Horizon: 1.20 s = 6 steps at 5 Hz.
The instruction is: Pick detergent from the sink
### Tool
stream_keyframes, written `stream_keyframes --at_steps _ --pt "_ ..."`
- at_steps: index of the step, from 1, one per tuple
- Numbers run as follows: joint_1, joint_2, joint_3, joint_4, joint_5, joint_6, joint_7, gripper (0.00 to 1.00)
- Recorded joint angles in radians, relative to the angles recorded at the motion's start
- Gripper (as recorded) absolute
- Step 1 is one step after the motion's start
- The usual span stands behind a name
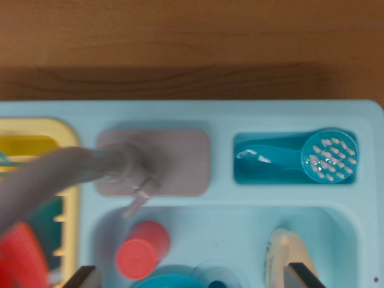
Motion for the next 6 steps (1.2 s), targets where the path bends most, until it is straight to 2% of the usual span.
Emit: stream_keyframes --at_steps 1,2,3,4,5,6 --pt "0.0 0.0 0.0 0.0 0.0 0.0 0.0 0.0" --pt "-0.0087 0.014 -0.008 -0.037 0.0022 -0.047 -0.022 0.0" --pt "-0.0087 0.014 -0.008 -0.037 0.0022 -0.047 -0.022 0.0" --pt "-0.0173 0.027 -0.015 -0.074 0.0043 -0.094 -0.044 0.0" --pt "-0.0173 0.027 -0.015 -0.074 0.0043 -0.094 -0.044 0.0" --pt "-0.0253 0.04 -0.022 -0.109 0.0063 -0.137 -0.064 0.0"
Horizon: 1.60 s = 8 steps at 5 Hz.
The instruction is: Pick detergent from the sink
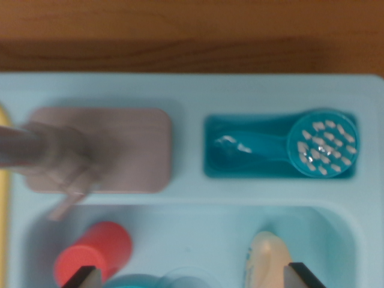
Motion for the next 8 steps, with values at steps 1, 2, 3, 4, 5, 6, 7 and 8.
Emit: stream_keyframes --at_steps 1,2,3,4,5,6,7,8 --pt "0.0 0.0 0.0 0.0 0.0 0.0 0.0 0.0" --pt "-0.0079 0.013 -0.007 -0.034 0.002 -0.043 -0.02 0.0" --pt "-0.0079 0.013 -0.007 -0.034 0.002 -0.043 -0.02 0.0" --pt "-0.0153 0.024 -0.013 -0.066 0.0038 -0.083 -0.038 0.0" --pt "-0.0153 0.024 -0.013 -0.066 0.0038 -0.083 -0.038 0.0" --pt "-0.0221 0.035 -0.019 -0.095 0.0055 -0.119 -0.055 0.0" --pt "-0.0221 0.035 -0.019 -0.095 0.0055 -0.119 -0.055 0.0" --pt "-0.0281 0.045 -0.025 -0.12 0.007 -0.152 -0.071 0.0"
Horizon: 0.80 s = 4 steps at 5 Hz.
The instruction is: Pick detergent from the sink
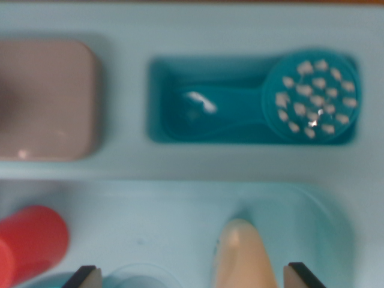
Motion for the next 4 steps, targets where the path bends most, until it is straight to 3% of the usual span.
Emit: stream_keyframes --at_steps 1,2,3,4 --pt "0.0 0.0 0.0 0.0 0.0 0.0 0.0 0.0" --pt "-0.0052 0.008 -0.005 -0.022 0.0013 -0.028 -0.013 0.0" --pt "-0.0052 0.008 -0.005 -0.022 0.0013 -0.028 -0.013 0.0" --pt "-0.0094 0.015 -0.008 -0.04 0.0023 -0.051 -0.024 0.0"
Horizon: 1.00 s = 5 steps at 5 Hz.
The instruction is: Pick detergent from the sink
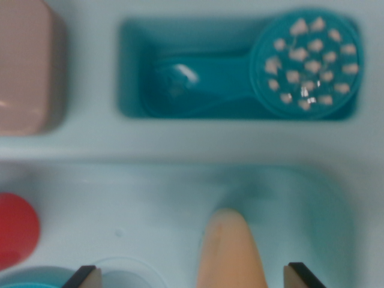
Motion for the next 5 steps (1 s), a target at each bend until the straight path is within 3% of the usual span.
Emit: stream_keyframes --at_steps 5 --pt "-0.005 0.008 -0.004 -0.021 0.0012 -0.027 -0.013 0.0"
